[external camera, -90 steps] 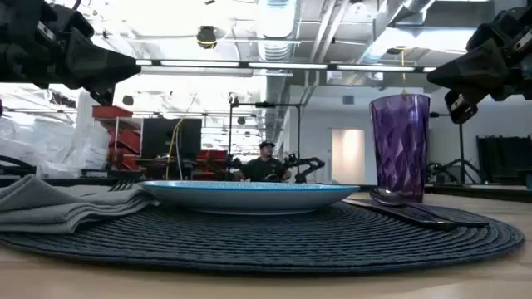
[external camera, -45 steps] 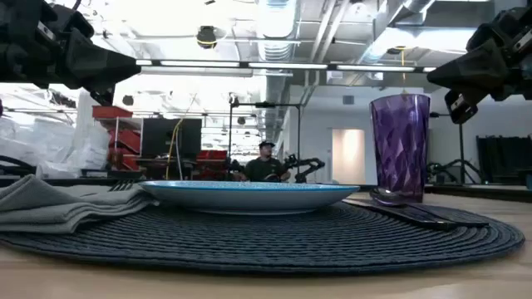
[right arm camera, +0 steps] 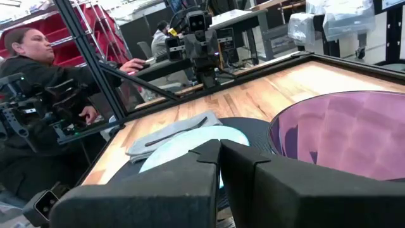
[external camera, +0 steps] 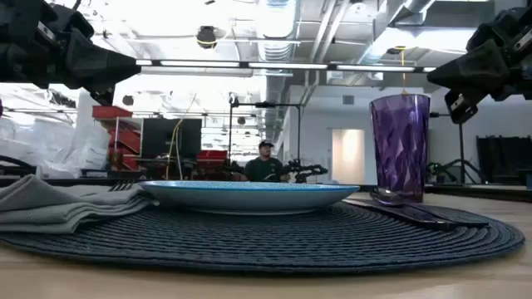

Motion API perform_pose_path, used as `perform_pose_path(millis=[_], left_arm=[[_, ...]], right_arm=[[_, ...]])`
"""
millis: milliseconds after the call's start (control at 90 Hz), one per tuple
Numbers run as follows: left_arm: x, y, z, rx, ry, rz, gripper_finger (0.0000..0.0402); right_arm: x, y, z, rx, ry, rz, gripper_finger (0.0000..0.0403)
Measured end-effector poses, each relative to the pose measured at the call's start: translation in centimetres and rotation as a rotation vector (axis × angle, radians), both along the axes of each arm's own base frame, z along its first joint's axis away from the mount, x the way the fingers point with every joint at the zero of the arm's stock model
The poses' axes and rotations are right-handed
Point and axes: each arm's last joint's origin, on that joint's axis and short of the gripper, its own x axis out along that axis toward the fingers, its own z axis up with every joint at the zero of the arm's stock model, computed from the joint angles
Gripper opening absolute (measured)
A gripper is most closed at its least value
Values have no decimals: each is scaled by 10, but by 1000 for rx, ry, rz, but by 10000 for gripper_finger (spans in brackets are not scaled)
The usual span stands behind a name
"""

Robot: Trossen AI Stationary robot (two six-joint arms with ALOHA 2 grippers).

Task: Set table place
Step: Return to Home Position

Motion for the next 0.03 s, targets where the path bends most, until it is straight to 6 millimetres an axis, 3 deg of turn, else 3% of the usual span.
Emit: perform_pose_path(millis=[33], left_arm=[[0,0,0,0,0,0,58]], right_arm=[[0,0,0,0,0,0,0]])
